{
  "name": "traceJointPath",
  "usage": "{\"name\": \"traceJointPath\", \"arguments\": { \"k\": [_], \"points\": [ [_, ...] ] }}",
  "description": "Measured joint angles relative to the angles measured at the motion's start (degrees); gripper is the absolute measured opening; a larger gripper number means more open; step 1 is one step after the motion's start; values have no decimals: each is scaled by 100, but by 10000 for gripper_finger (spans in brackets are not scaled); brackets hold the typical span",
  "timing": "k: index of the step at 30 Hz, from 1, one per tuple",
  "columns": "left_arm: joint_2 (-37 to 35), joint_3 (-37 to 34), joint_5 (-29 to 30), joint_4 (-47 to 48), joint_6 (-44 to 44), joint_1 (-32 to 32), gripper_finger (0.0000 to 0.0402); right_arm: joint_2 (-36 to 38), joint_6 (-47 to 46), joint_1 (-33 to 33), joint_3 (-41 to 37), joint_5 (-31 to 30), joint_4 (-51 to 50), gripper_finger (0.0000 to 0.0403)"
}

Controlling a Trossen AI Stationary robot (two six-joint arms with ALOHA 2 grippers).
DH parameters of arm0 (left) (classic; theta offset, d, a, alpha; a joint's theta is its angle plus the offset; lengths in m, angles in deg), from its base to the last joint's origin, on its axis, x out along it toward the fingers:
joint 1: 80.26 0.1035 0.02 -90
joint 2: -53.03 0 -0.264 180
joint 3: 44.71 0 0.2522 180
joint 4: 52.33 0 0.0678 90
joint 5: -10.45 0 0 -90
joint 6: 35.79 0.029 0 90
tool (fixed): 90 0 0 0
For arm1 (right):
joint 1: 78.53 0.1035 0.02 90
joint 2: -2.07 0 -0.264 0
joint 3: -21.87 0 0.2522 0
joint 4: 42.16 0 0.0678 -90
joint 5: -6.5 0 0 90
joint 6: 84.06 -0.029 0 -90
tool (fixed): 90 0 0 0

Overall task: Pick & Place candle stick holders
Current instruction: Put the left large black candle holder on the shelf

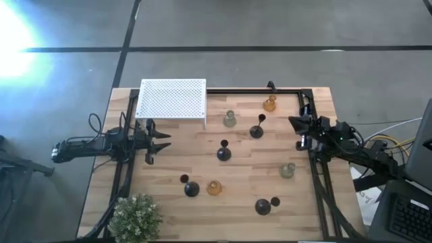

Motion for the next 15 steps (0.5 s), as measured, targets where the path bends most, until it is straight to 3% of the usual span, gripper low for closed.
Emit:
{"name": "traceJointPath", "arguments": {
  "k": [11,15],
  "points": [
    [116,15,-44,164,2,-2,154,-646,-623,9,26,1330,649,8],
    [116,13,-37,164,2,-2,154,-1229,-1076,11,576,1659,429,8]
  ]
}}
